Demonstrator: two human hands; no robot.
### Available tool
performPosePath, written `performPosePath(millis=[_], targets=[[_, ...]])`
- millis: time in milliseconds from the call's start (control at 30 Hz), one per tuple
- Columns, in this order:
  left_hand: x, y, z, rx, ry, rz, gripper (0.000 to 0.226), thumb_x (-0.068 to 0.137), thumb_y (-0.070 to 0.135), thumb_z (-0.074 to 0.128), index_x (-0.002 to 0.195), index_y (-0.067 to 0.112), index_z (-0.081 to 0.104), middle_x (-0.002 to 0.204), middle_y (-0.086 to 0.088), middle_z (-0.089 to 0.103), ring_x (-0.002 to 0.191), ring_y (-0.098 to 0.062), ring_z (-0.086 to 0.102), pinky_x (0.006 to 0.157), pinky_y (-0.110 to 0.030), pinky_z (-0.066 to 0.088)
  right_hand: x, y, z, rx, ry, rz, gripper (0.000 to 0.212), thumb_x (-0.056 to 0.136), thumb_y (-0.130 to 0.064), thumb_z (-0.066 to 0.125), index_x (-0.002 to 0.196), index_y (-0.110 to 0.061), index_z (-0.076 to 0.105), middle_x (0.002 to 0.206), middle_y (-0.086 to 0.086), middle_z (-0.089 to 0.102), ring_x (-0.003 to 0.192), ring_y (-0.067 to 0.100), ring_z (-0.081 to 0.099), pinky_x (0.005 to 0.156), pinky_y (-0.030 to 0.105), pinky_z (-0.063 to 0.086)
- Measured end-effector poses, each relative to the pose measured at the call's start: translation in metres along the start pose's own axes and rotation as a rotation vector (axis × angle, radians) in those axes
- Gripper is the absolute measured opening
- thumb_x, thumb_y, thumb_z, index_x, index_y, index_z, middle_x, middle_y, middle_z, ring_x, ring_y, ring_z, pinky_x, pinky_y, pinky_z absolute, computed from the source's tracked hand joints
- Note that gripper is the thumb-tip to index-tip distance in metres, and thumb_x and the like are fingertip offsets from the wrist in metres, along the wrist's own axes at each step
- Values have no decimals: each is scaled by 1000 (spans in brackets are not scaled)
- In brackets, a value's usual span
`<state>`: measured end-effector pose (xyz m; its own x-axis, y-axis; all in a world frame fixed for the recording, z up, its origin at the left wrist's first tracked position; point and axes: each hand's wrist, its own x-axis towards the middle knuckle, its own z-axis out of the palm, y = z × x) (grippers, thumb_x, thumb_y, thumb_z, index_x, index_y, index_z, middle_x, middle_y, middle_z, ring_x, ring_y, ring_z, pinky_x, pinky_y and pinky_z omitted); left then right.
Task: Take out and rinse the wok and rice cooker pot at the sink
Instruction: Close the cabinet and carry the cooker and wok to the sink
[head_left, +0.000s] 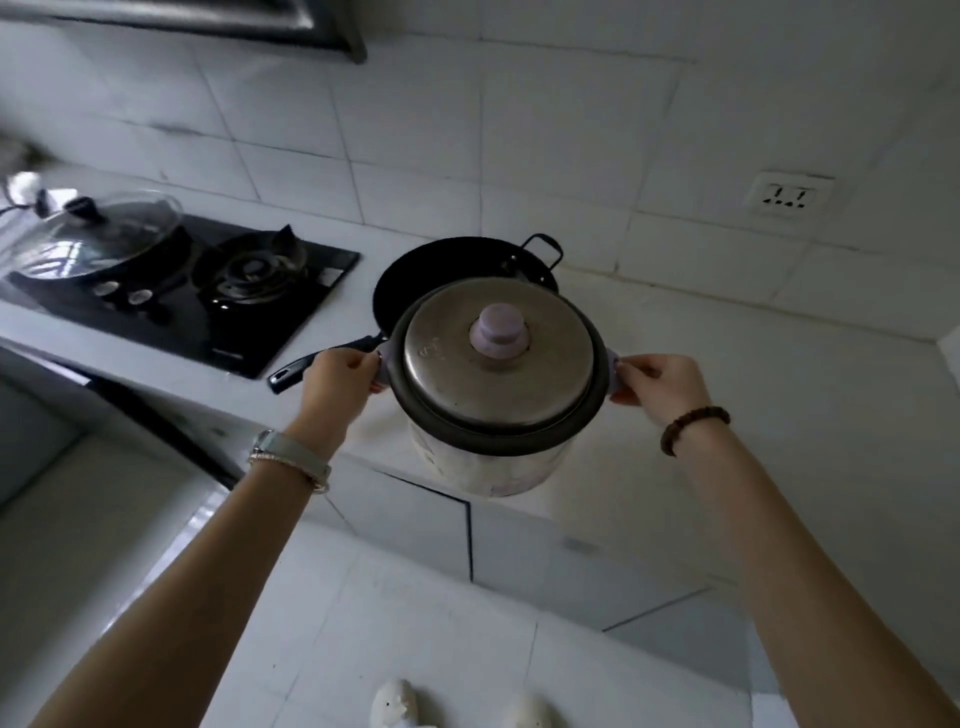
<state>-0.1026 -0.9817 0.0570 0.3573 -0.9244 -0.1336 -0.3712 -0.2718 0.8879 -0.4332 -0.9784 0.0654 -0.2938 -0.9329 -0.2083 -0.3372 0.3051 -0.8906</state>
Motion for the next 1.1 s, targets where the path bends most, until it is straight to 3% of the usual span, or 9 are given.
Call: performPosePath(millis=[100,200,367,533,633,767,867,1000,1100], targets=[[-7,-27,-59,11,78,-41,41,94,12,53,54,15,62,44,7,60,58,-18,58,80,-40,54,-13,-27,49,-4,-102,-45,20,92,-10,61,106,3,67,91,16,68,69,18,66,76,33,55],[-17,-53,-117,-9,210,-80,40,94,15,54,55,16,63,55,0,62,59,-15,58,75,-35,52,-32,-53,103,-24,-195,-117,16,92,-10,60,103,-1,68,90,15,68,70,18,66,76,32,56],[-31,-97,-216,-45,333,-122,35,94,16,57,60,15,66,61,-3,63,61,-16,59,73,-30,51,-77,-91,193,-16,-338,-169,12,93,-7,58,102,-2,65,84,12,65,68,15,63,59,14,56],[-50,-149,-319,-39,432,-163,34,94,20,58,61,15,66,63,-4,63,63,-18,59,76,-37,53,-121,-123,296,-9,-472,-193,17,92,-3,58,104,7,64,77,12,65,67,21,65,63,21,59],[-65,-178,-373,-51,477,-194,36,95,19,58,60,14,66,61,-5,63,61,-18,58,79,-39,55,-148,-141,354,-23,-539,-202,16,91,-3,59,103,6,64,89,20,66,70,25,65,74,33,59],[-82,-214,-434,-54,567,-249,34,95,21,58,62,15,67,64,-7,65,66,-21,62,82,-42,56,-183,-166,423,-39,-642,-253,15,92,-4,59,104,4,64,86,16,65,72,24,65,63,21,59],[-90,-239,-474,-65,620,-301,35,95,22,57,61,16,67,63,-8,65,65,-22,62,85,-46,57,-204,-182,470,-73,-710,-296,19,91,-4,61,105,8,64,96,21,65,86,32,66,77,34,59],[-99,-274,-524,-112,701,-356,37,84,34,59,52,20,71,61,-6,68,75,-29,69,85,-51,56,-228,-204,529,-26,-834,-307,15,90,3,58,103,10,62,81,14,63,67,22,61,57,18,57],[-100,-287,-551,-153,762,-377,36,83,33,58,51,25,72,57,-2,68,79,-31,71,87,-50,56,-241,-223,568,-18,-929,-325,6,91,3,57,96,2,60,75,11,61,65,19,60,54,16,56]])
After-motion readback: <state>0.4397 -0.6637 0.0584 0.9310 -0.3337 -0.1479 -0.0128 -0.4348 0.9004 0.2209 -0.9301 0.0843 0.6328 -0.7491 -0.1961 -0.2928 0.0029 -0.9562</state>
